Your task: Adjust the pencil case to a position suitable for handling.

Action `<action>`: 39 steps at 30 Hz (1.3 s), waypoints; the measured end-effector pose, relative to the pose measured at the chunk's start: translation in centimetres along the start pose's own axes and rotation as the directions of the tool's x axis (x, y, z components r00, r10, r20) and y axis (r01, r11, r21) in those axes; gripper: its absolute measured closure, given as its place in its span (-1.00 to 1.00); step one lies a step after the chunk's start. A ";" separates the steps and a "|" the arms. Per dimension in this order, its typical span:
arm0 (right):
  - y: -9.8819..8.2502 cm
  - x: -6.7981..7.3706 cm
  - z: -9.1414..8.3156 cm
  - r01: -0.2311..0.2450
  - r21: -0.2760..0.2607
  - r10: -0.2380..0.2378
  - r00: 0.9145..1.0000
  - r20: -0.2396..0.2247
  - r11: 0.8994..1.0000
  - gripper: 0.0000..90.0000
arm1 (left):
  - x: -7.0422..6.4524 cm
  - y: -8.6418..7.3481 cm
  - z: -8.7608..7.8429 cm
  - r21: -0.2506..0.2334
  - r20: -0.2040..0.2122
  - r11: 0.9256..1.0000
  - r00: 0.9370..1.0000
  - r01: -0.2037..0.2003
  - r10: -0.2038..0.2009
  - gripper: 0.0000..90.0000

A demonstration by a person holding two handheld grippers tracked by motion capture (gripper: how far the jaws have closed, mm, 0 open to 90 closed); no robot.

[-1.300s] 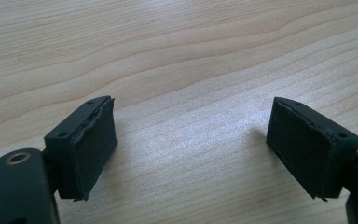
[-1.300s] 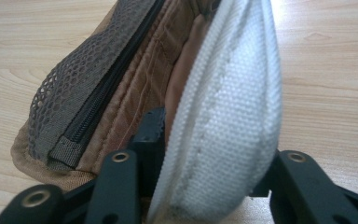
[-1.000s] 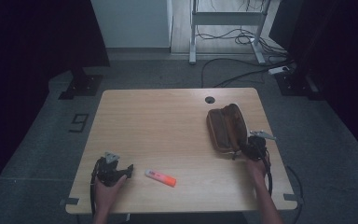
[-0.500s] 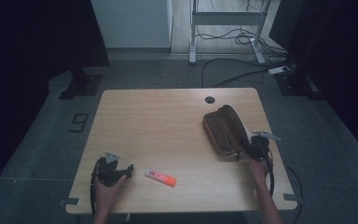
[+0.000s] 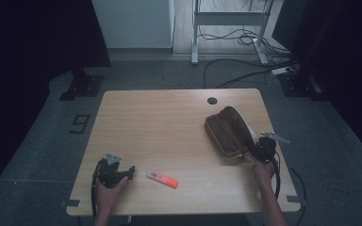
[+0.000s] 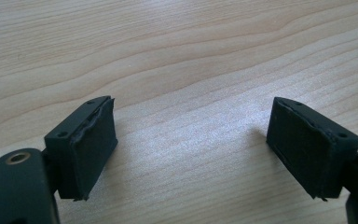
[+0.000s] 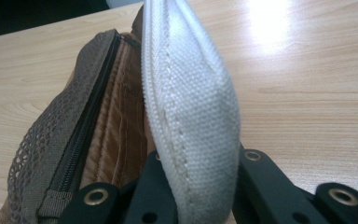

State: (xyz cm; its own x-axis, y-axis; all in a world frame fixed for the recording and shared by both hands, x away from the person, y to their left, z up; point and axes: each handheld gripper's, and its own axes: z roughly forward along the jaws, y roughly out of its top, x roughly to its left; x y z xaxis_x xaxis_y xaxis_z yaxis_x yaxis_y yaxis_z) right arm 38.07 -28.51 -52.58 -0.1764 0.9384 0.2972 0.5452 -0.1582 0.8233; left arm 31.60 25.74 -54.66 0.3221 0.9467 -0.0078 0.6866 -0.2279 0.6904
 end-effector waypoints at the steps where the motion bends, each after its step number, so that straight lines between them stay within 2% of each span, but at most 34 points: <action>1: 0.0 0.0 -0.1 -0.001 -0.005 0.001 1.000 -0.002 1.000 0.84 | 0.0 0.0 0.0 0.000 0.000 1.000 1.000 0.000 0.000 -0.65; 9: 0.1 -0.2 -0.3 -0.020 -0.025 0.019 0.999 -0.025 1.000 0.84 | 0.0 0.0 0.0 0.000 0.000 1.000 1.000 0.000 0.000 -0.65; 26: 0.4 0.0 -0.9 0.002 -0.040 -0.005 0.996 -0.089 0.999 0.84 | 0.0 0.0 0.0 0.000 0.000 1.000 1.000 0.000 0.000 -0.65; 28: 0.5 0.1 -1.0 0.022 -0.047 -0.027 0.994 -0.103 0.999 0.84 | 0.0 0.0 0.0 0.000 0.000 1.000 1.000 0.000 0.000 -0.65; 35: 0.7 0.6 -1.3 0.044 -0.056 -0.052 0.989 -0.137 0.997 0.84 | 0.0 0.0 0.0 0.000 0.000 1.000 1.000 0.000 0.000 -0.65; 39: 0.8 1.0 -1.3 0.072 -0.066 -0.083 0.983 -0.166 0.995 0.84 | 0.0 0.0 0.0 0.000 0.000 1.000 1.000 0.000 0.000 -0.65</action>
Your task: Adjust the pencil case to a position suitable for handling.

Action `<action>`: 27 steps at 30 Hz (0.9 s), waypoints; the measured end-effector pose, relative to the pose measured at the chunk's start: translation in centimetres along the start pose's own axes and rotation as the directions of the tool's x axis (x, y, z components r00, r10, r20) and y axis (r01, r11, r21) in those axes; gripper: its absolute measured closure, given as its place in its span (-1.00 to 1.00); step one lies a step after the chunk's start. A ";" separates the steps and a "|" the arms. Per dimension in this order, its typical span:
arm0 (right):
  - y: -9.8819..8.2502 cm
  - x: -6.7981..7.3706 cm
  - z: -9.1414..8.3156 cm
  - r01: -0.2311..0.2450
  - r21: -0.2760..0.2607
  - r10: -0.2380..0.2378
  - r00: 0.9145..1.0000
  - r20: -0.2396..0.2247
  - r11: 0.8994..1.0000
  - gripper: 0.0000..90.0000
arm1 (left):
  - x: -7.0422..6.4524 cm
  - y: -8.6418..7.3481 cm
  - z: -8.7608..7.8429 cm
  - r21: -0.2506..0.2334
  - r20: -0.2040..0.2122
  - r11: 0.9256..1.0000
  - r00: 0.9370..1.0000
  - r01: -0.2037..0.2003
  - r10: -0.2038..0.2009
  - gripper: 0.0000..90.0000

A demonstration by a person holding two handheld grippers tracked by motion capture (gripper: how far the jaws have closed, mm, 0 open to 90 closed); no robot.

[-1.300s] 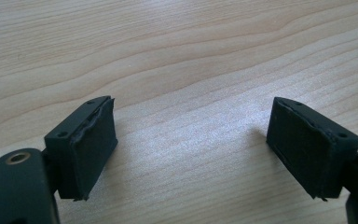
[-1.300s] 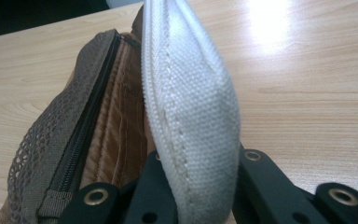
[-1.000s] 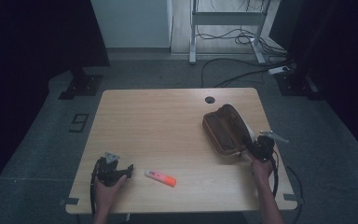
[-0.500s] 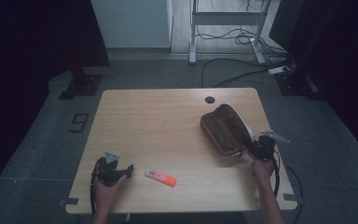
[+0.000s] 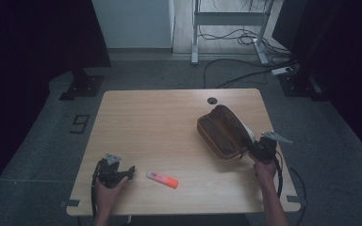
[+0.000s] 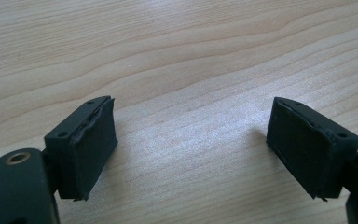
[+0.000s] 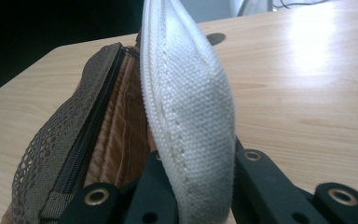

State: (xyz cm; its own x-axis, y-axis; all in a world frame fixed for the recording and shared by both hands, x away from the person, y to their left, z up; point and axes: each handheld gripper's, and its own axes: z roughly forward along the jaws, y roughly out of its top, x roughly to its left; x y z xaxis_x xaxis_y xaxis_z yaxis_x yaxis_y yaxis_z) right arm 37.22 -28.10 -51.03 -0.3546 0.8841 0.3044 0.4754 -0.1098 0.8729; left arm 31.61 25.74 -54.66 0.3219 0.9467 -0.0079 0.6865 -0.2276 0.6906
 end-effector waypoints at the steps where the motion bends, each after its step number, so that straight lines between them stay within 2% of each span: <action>1: 0.0 0.1 0.0 0.006 0.000 -0.006 1.000 -0.008 1.000 0.83 | 0.0 0.0 0.0 0.000 0.000 1.000 1.000 0.000 0.000 -0.65; 8: 0.1 0.9 0.1 0.041 -0.006 -0.041 0.998 -0.047 0.999 0.83 | 0.0 0.0 0.0 0.000 0.000 1.000 1.000 0.000 0.000 -0.65; 27: -0.3 2.3 0.8 0.087 0.011 -0.085 0.988 -0.132 0.996 0.83 | 0.0 0.0 0.0 0.000 0.000 1.000 1.000 0.000 0.000 -0.65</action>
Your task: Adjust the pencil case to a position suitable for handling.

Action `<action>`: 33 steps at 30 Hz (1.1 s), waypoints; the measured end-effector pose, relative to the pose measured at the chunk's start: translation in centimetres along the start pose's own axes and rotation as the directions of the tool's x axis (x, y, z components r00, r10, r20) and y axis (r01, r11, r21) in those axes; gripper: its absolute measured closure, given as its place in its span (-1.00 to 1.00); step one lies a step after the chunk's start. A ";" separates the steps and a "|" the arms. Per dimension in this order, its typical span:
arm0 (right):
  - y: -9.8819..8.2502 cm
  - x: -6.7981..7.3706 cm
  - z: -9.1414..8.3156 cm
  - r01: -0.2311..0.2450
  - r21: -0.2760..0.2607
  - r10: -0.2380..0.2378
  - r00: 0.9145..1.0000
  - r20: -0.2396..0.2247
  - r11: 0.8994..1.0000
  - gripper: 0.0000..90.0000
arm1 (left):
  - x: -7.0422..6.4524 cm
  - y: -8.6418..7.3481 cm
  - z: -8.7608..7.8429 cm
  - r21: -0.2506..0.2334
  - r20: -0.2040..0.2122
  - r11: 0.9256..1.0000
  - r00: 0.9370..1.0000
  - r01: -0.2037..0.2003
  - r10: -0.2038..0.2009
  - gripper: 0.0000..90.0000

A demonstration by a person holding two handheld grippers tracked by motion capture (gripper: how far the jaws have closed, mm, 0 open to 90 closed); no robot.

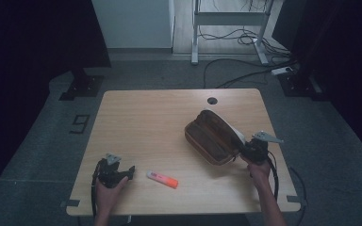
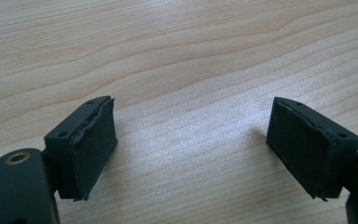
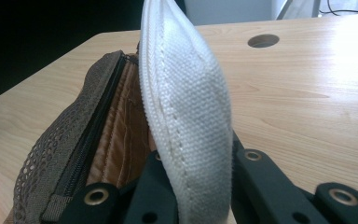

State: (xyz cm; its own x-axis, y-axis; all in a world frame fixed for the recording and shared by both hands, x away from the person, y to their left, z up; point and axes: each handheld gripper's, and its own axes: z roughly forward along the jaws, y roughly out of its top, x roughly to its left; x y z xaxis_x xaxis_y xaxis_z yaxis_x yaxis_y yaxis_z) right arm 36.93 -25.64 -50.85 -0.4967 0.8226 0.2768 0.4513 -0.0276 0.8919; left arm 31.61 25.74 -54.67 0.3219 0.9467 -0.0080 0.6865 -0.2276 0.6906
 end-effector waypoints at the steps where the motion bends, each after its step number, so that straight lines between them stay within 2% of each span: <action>1: 0.0 0.1 0.0 0.002 0.000 -0.002 1.000 -0.004 1.000 0.83 | 0.0 0.0 0.0 0.000 0.000 1.000 1.000 0.000 0.000 -0.65; 8: 0.0 0.8 0.4 0.016 0.008 -0.016 0.999 -0.047 1.000 0.83 | 0.0 0.0 0.0 0.000 0.000 1.000 1.000 0.000 0.000 -0.65; 23: -0.1 1.9 1.0 0.048 0.018 -0.046 0.994 -0.099 0.999 0.83 | 0.0 0.0 0.0 0.000 0.000 1.000 1.000 0.000 0.000 -0.65; 28: -0.3 2.3 1.5 0.055 0.021 -0.051 0.989 -0.140 0.998 0.83 | 0.0 0.0 0.0 0.000 0.000 1.000 1.000 0.000 0.000 -0.65; 33: -0.4 2.8 1.9 0.070 0.024 -0.065 0.985 -0.159 0.997 0.83 | 0.0 0.0 0.0 0.000 0.000 1.000 1.000 0.000 0.000 -0.65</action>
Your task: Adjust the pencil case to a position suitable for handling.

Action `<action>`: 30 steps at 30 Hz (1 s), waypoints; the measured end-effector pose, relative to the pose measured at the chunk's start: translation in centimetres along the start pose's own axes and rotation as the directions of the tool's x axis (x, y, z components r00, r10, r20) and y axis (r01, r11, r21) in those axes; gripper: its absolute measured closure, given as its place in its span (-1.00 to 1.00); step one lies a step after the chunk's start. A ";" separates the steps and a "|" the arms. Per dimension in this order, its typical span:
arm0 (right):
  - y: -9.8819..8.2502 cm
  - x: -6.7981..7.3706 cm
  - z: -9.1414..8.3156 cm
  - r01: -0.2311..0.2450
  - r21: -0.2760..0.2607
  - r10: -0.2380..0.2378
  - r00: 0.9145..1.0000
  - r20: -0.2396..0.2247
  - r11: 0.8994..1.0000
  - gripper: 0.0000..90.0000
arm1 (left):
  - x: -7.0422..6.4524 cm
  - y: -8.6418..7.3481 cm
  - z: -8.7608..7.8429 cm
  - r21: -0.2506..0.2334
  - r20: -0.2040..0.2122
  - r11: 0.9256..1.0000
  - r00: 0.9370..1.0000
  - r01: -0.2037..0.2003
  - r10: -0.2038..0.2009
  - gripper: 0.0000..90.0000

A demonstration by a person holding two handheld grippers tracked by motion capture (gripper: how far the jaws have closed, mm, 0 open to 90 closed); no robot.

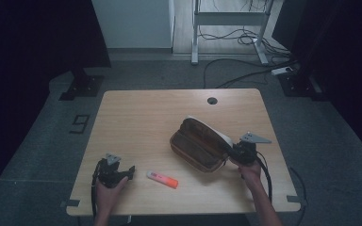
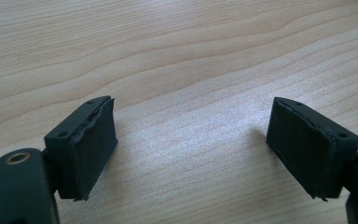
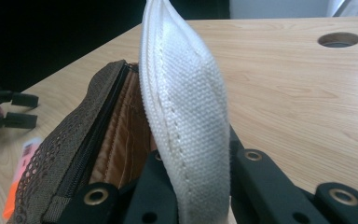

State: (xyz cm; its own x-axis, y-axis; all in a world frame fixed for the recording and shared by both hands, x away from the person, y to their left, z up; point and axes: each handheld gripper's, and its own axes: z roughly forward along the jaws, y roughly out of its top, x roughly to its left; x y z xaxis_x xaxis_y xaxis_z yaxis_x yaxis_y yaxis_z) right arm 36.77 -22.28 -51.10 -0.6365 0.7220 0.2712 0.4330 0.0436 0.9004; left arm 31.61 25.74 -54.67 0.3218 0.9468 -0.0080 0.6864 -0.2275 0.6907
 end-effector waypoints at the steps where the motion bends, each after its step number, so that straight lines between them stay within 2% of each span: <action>1: -0.1 0.2 0.3 0.012 0.006 -0.011 1.000 -0.012 1.000 0.83 | 0.0 0.0 0.0 0.000 0.000 1.000 1.000 0.000 0.000 -0.65; 7: -0.3 0.6 1.1 0.024 0.024 -0.023 0.999 -0.045 0.999 0.83 | 0.0 0.0 0.0 0.000 0.000 1.000 1.000 0.000 0.000 -0.65; 15: -0.6 0.6 2.2 0.050 0.058 -0.046 0.997 -0.061 0.997 0.82 | 0.0 0.0 0.0 0.000 0.000 1.000 1.000 -0.001 0.001 -0.65; 19: -0.8 0.3 2.5 0.037 0.064 -0.033 0.997 -0.064 0.997 0.80 | 0.0 0.0 0.0 0.000 0.000 1.000 1.000 0.000 0.000 -0.65; 23: -0.8 0.2 2.6 0.043 0.070 -0.039 0.998 -0.056 0.997 0.75 | 0.0 0.0 0.0 0.000 0.000 1.000 1.000 0.000 0.000 -0.65; 26: -1.1 0.1 2.7 0.057 0.097 -0.055 0.998 -0.022 0.994 0.68 | 0.0 0.0 0.0 0.000 0.000 1.000 1.000 0.000 0.000 -0.65; 30: -1.2 0.0 2.8 0.060 0.107 -0.060 0.998 -0.009 0.992 0.66 | 0.0 0.0 0.0 0.000 0.000 1.000 1.000 0.000 0.000 -0.65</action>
State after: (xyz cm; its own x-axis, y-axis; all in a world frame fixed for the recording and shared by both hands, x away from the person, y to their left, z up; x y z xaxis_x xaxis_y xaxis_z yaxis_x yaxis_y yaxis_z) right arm 38.02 -20.38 -53.13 -0.6671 0.7118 0.2200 0.4593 0.1604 0.8737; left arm 31.60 25.73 -54.67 0.3218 0.9468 -0.0078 0.6864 -0.2276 0.6907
